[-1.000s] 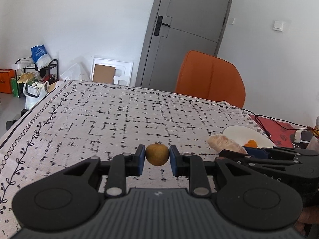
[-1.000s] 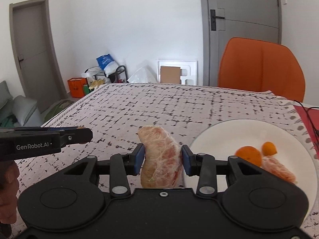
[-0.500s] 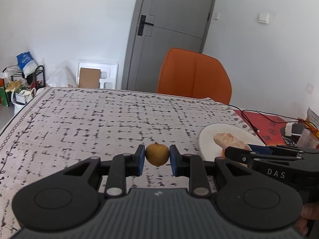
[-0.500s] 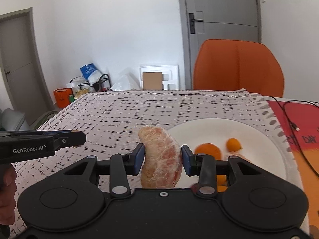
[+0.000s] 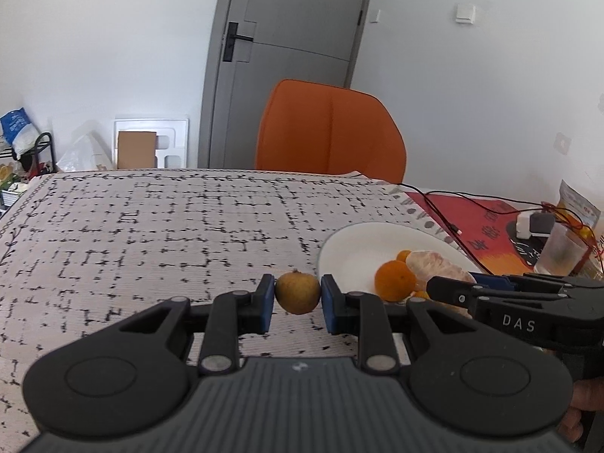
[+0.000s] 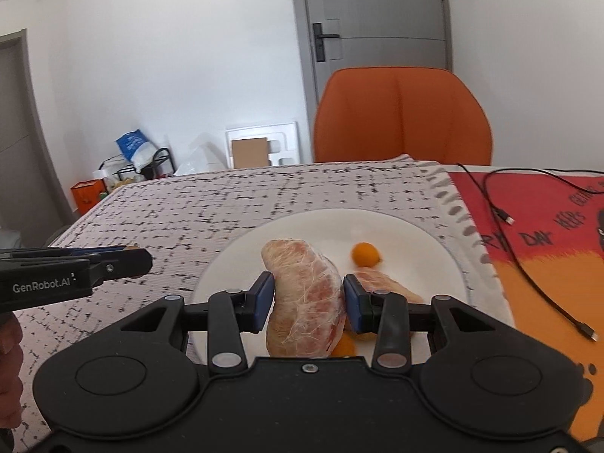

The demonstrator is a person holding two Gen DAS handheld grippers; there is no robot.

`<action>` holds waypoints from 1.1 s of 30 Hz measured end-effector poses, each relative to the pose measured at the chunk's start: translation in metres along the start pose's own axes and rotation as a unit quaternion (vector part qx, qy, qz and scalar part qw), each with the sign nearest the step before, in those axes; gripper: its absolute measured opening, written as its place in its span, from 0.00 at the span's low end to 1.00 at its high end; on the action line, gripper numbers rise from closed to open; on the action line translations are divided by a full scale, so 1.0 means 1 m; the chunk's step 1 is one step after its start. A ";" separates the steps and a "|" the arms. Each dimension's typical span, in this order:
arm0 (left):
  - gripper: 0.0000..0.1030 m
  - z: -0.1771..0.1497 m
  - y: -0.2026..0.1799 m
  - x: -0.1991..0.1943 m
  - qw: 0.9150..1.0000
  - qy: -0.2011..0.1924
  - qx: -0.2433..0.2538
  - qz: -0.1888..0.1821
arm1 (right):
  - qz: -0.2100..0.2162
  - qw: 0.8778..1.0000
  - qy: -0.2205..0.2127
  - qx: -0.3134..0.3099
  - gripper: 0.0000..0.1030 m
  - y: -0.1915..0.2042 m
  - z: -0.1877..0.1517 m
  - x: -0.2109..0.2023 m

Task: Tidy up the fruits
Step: 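Carry the kiwi with the left gripper while the right gripper carries the pomelo segment over the bowl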

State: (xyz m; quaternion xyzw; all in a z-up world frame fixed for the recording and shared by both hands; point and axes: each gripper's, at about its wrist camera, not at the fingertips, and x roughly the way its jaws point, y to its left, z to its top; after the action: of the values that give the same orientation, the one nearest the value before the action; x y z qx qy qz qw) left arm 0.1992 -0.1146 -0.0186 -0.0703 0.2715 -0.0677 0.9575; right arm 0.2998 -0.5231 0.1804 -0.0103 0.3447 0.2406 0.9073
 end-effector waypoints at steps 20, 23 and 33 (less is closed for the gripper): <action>0.24 -0.002 -0.021 0.021 1.000 0.017 0.019 -0.015 | -0.057 0.997 -0.003 0.052 0.43 -0.045 -0.010 -0.006; 0.24 -0.001 -0.026 0.026 0.999 0.020 0.023 -0.020 | -0.048 0.998 -0.006 0.050 0.43 -0.043 -0.009 -0.010; 0.24 -0.001 -0.043 0.039 0.998 0.027 0.039 -0.038 | -0.025 0.999 0.004 0.037 0.43 -0.031 -0.012 -0.015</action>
State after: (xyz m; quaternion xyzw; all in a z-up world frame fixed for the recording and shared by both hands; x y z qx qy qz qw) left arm 0.2272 -0.1630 -0.0324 -0.0407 0.2912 -0.1162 0.9487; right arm 0.2958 -0.5591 0.1761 0.0137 0.3562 0.2052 0.9115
